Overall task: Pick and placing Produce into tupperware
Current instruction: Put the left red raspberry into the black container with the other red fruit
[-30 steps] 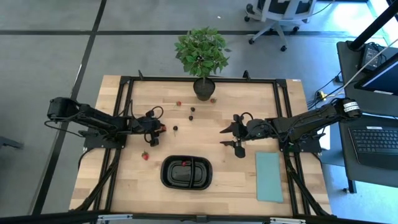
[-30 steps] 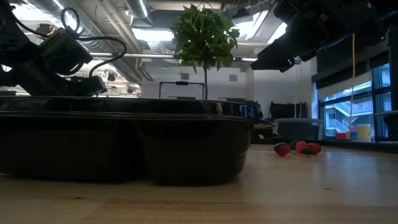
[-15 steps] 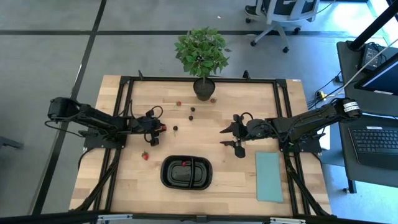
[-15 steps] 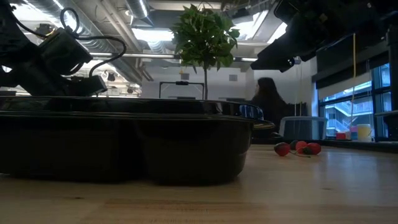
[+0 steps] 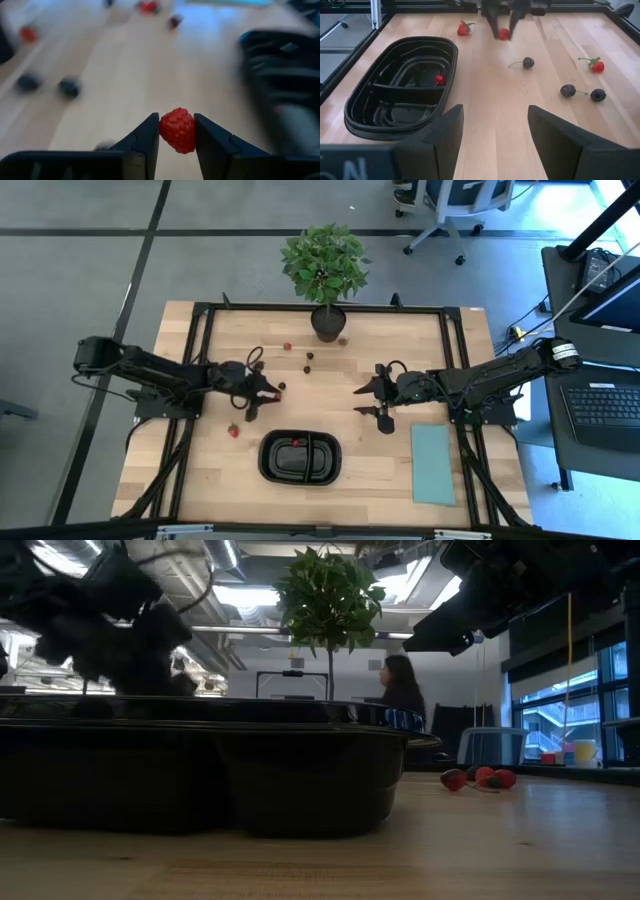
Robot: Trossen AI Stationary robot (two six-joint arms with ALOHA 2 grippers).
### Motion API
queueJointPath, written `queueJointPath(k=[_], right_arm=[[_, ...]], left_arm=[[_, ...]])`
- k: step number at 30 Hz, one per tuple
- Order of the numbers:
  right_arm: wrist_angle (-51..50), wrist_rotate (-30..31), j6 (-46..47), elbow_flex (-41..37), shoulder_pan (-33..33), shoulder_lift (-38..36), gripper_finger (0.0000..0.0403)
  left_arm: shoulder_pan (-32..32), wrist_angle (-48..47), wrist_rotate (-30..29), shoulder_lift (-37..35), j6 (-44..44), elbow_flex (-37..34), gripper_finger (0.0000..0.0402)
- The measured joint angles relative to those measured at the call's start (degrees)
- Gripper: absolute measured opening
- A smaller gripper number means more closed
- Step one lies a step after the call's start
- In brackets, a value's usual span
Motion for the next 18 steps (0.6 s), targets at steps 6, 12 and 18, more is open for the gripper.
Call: queueJointPath(k=[6, 12, 18], right_arm=[[0.00, -0.02, 1.44, 0.00, 0.01, 0.00, 0.0223], [0.00, 0.00, 1.42, 0.00, 0.01, 0.00, 0.0223], [0.00, -0.02, 1.59, 0.00, 0.01, 0.00, 0.0223]], left_arm=[[-4.94, -0.41, 6.74, -0.01, 2.61, 5.06, 0.0104], [-12.24, -4.05, 6.17, -0.01, 3.14, 8.67, 0.0102], [-19.56, -13.97, -1.70, 2.26, 3.21, 14.57, 0.0100]])
